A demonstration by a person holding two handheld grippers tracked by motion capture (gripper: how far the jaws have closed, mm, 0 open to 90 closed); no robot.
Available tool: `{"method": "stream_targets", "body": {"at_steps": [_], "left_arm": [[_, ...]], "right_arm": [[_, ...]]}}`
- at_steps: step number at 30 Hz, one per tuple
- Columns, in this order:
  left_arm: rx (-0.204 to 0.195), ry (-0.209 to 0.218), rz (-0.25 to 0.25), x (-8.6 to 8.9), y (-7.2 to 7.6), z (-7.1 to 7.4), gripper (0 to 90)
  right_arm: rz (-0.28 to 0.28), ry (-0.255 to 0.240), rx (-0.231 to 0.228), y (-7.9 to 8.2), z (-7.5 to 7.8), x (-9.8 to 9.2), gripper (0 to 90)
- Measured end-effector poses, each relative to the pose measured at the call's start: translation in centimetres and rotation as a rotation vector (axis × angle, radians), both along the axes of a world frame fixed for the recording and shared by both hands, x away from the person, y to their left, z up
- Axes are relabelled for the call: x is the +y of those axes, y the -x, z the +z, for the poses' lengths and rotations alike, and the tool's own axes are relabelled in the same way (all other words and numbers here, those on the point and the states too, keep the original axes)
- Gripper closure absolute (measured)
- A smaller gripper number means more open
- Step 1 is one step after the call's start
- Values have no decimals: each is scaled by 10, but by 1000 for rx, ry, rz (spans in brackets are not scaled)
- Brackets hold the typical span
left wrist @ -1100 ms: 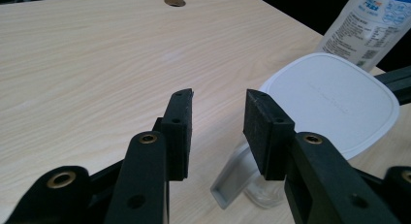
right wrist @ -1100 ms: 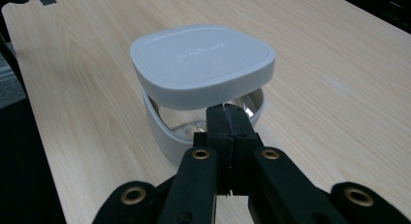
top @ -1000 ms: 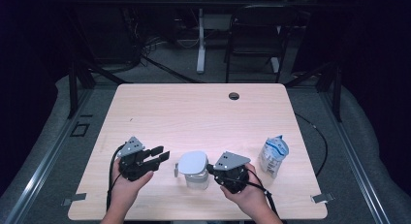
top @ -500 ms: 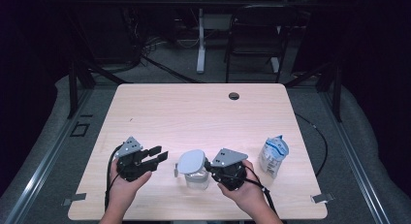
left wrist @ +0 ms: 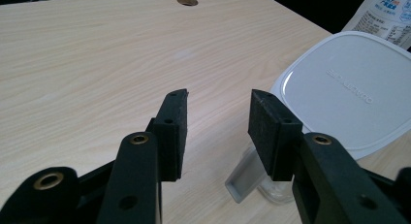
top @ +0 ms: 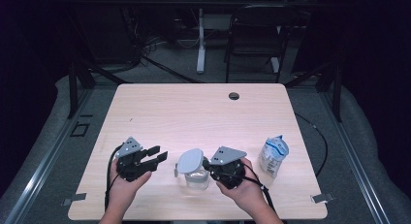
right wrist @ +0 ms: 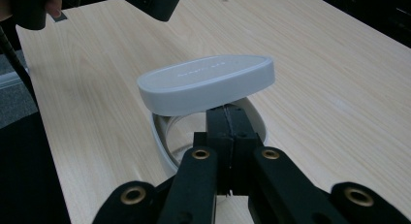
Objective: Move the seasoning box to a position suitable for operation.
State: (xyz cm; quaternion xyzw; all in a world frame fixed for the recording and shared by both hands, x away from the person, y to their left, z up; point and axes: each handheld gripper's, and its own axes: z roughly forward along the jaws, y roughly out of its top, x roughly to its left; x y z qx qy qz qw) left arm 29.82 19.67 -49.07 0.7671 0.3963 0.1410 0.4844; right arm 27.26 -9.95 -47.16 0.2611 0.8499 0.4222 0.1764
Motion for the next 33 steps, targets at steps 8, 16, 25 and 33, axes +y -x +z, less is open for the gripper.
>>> {"method": "stream_targets", "body": {"at_steps": [8, 16, 25, 33], "left_arm": [[-4, -4, 2, 1, 0, 0, 587], [-9, -11, 5, 1, 0, 0, 571], [-18, -25, 15, 2, 0, 0, 524], [-24, -35, 19, 2, 0, 0, 515]], "right_arm": [[5, -6, 4, -1, 3, 1, 900], [8, -8, -1, -1, 5, 3, 900], [12, -6, -6, -1, 9, 7, 900], [16, -8, -12, -1, 12, 10, 900]]}}
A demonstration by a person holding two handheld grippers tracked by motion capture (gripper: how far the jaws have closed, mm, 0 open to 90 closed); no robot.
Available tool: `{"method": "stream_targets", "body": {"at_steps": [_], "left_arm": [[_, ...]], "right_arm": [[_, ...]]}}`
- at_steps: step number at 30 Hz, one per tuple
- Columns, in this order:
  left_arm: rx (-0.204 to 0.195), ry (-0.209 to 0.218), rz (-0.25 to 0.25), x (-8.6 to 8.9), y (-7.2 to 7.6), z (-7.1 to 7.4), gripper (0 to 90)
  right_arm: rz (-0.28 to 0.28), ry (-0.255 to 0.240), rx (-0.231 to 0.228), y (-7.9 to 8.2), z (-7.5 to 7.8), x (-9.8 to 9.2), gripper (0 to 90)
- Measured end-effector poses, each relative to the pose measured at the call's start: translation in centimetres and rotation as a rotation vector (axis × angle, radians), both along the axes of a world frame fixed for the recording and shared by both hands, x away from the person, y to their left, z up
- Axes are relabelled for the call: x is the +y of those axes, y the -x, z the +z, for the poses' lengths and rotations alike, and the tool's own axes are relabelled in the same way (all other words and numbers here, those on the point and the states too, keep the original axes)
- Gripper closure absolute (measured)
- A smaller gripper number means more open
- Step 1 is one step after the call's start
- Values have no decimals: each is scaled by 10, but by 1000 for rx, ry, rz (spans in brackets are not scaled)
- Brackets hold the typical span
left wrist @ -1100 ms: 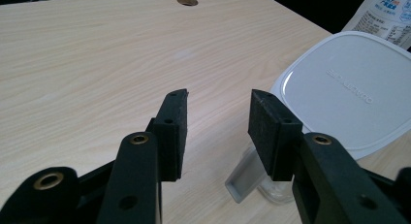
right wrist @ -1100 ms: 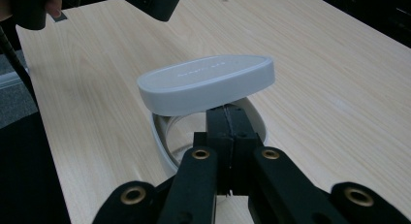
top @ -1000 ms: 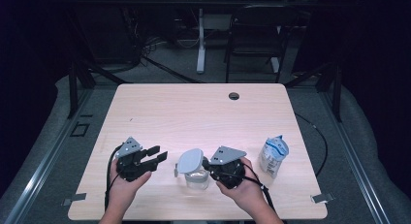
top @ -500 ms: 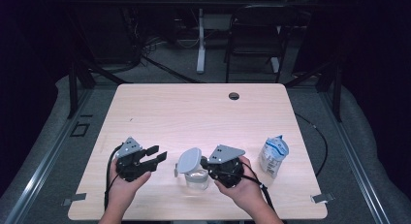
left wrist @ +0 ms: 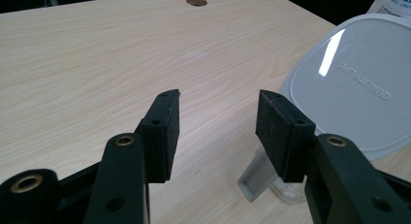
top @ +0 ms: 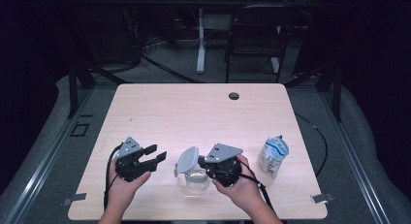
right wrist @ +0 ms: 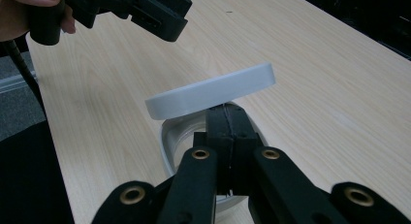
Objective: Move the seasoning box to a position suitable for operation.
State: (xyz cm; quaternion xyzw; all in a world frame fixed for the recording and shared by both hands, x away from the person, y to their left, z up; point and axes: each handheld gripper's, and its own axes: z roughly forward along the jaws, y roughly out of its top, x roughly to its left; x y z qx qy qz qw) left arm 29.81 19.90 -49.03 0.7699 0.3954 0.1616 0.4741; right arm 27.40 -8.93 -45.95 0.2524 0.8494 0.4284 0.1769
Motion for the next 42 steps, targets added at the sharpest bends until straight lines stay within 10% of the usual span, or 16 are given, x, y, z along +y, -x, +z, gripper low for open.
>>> {"method": "stream_targets", "body": {"at_steps": [42], "left_arm": [[-2, 10, 12, 5, 1, 1, 528]], "right_arm": [[38, -24, -33, 0, 16, 23, 883]]}}
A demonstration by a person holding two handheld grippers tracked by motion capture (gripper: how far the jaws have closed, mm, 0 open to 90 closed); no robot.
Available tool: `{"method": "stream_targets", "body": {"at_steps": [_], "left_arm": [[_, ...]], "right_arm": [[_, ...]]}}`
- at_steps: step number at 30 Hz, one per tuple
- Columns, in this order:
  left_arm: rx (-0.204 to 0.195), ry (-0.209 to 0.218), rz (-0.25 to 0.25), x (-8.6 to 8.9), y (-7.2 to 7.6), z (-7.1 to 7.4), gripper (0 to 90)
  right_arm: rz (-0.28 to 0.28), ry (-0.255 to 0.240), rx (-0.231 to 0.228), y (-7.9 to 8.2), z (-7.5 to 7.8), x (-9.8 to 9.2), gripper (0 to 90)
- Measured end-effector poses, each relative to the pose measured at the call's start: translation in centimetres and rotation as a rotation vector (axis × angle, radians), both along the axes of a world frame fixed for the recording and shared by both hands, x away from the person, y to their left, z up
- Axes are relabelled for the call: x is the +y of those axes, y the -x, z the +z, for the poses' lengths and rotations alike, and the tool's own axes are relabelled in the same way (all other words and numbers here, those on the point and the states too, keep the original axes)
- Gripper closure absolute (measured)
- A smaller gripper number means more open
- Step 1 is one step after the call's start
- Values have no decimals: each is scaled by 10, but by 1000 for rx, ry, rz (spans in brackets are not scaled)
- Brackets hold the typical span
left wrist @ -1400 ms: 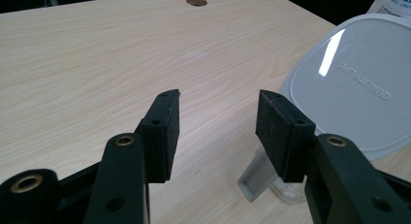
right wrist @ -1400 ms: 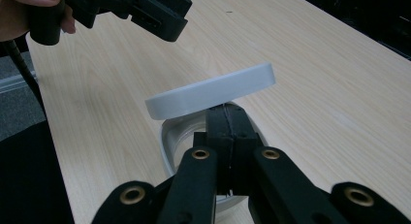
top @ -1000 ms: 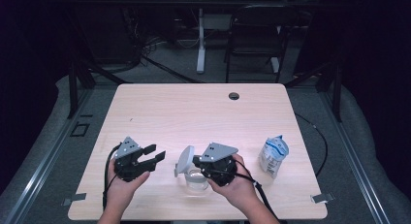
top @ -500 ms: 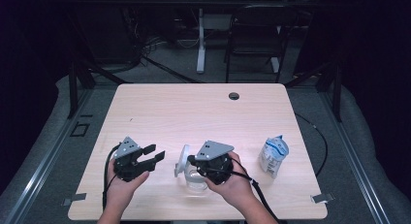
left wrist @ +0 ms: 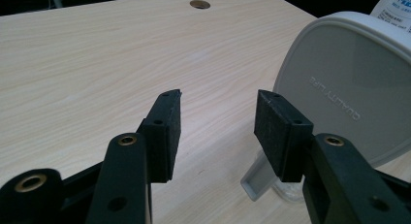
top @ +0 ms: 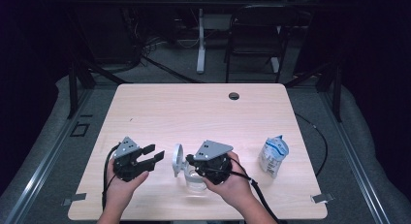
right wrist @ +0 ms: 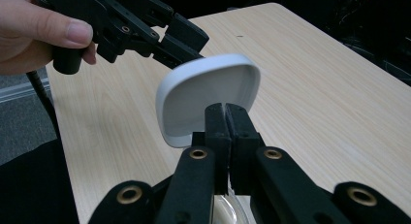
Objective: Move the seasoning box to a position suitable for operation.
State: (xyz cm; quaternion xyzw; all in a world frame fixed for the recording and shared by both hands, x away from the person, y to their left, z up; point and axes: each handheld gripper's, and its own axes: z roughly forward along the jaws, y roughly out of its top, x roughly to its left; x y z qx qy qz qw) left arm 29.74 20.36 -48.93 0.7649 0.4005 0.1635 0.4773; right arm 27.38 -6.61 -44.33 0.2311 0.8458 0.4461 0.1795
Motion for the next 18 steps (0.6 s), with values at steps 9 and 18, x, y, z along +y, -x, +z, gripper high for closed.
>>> {"method": "stream_targets", "body": {"at_steps": [9, 18], "left_arm": [[2, 3, 6, 2, -1, -1, 528], [4, 1, 8, 2, -1, -1, 527]], "right_arm": [[-20, -10, 6, 0, -4, -7, 826], [-50, -13, 4, 2, -9, -23, 733]]}}
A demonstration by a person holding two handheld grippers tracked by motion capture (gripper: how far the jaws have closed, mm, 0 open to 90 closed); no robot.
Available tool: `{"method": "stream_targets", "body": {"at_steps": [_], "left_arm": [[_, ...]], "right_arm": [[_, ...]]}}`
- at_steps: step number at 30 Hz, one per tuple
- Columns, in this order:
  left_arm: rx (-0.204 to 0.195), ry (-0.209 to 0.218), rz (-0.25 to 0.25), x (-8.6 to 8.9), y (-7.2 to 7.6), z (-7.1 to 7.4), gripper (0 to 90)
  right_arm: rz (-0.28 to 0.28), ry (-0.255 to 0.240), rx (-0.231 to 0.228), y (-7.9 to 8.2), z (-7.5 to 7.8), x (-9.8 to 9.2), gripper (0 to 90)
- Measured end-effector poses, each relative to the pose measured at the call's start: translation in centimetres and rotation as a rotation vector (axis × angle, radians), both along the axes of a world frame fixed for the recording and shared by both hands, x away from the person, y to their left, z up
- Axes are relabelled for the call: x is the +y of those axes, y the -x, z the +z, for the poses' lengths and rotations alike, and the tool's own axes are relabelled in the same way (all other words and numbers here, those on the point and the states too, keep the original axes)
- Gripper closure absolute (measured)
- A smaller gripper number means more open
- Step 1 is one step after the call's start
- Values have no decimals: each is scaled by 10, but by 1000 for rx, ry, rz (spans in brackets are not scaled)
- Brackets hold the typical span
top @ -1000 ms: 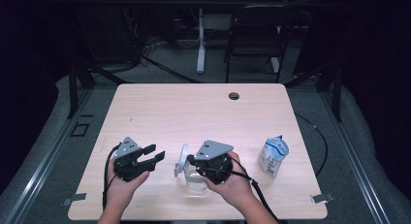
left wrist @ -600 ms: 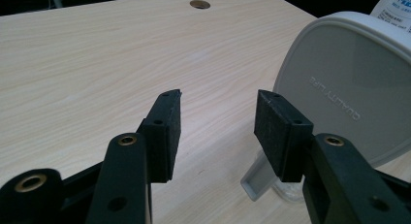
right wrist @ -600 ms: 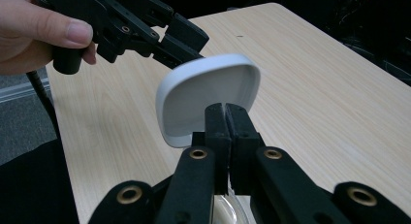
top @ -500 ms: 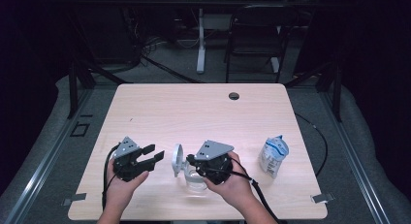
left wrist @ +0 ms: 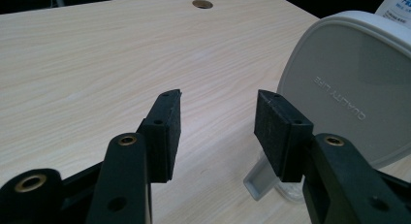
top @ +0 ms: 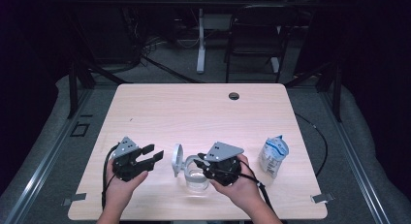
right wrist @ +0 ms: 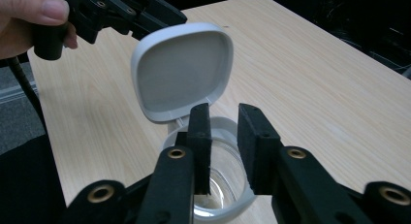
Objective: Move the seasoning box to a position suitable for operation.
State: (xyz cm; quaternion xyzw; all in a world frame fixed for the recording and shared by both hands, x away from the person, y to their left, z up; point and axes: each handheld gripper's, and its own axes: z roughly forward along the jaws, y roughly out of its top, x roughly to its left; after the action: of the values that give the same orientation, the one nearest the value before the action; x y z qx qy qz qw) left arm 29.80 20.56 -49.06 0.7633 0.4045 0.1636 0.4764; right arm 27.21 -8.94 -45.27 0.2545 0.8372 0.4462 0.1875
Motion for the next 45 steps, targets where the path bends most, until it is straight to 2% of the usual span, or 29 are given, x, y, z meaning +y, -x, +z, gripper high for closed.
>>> {"method": "stream_targets", "body": {"at_steps": [11, 16, 21, 35, 45], "left_arm": [[1, -5, -2, 0, -1, -1, 525], [2, 2, 2, 1, -1, -1, 523], [5, 4, 5, 2, -1, -2, 523], [13, 3, 9, 3, -1, -5, 522], [13, 7, 21, 6, -1, -5, 520]], "right_arm": [[-51, -8, -1, 3, -6, -19, 632], [-67, -33, 0, 5, -9, -32, 571], [-85, -27, -3, 8, -11, -41, 564], [-157, -56, 9, 18, -20, -76, 551], [-215, -60, 3, 32, -29, -106, 545]]}}
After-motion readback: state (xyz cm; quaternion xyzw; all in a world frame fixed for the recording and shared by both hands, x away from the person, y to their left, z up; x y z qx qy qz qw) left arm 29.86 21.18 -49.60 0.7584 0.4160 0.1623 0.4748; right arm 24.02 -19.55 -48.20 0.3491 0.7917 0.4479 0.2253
